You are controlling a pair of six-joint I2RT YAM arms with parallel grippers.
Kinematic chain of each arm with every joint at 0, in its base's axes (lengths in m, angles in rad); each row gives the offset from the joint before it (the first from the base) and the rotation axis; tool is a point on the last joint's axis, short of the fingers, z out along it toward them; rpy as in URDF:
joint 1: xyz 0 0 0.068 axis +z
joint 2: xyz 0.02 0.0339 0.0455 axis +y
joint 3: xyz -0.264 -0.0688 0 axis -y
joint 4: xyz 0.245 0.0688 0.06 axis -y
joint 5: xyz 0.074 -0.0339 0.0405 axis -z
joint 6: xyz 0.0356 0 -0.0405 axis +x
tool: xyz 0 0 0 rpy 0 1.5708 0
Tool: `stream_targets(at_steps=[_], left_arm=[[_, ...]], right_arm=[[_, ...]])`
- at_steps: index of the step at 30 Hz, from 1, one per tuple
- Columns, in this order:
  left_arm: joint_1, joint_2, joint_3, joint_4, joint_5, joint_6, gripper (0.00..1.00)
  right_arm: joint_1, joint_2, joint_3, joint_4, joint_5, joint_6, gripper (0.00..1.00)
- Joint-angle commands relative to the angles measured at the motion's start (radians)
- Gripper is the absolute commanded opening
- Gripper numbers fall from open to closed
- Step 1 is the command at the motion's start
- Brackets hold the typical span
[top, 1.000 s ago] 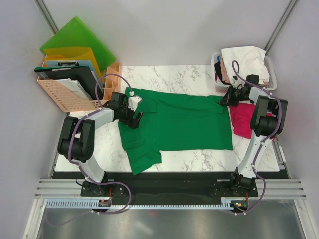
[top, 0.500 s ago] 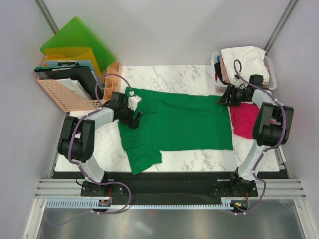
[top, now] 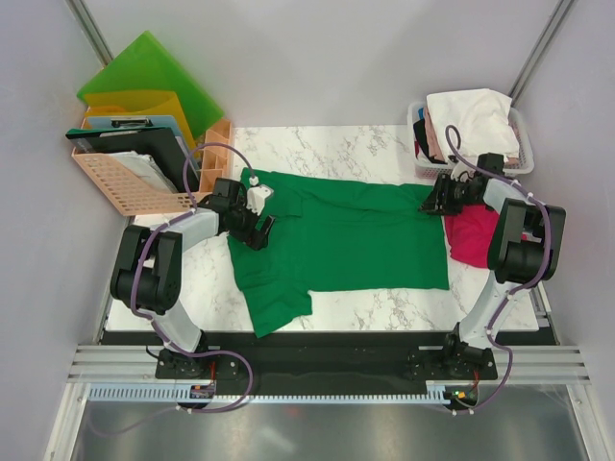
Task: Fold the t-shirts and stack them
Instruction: Fold the flattened tshirt in 1/3 of the way
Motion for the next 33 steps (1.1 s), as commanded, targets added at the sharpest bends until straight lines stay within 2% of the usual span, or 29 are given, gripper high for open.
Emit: stream_targets(at_steps=[1, 14, 28, 31, 32, 33], left_arm=[[-0.001, -0.016, -0.022, -0.019, 0.027, 0.018, 0.94], [-0.001, -0.021, -0.033, -0.017, 0.019, 0.023, 0.94], [-0.001, -0.010, -0.030, -0.015, 0.013, 0.023, 0.94], [-0.001, -0.015, -0.030, -0.017, 0.012, 0.024, 0.94], [-0.001, -0.013, -0.031, -0.018, 0.010, 0.024, 0.94], [-0.001, -0.012, -0.031, -0.018, 0.010, 0.024, 0.94]], right_arm=[[-0.002, -0.012, -0.006, 0.018, 0.001, -0.043, 0.47], [-0.044, -0.004, 0.009, 0.020, 0.000, -0.053, 0.45], [-0.011, 0.137, 0.092, 0.070, 0.010, 0.002, 0.42], [-0.008, 0.149, 0.104, 0.083, 0.016, 0.011, 0.34], [-0.008, 0.149, 0.106, 0.086, 0.018, 0.013, 0.14], [-0.008, 0.143, 0.106, 0.086, 0.024, 0.014, 0.03]])
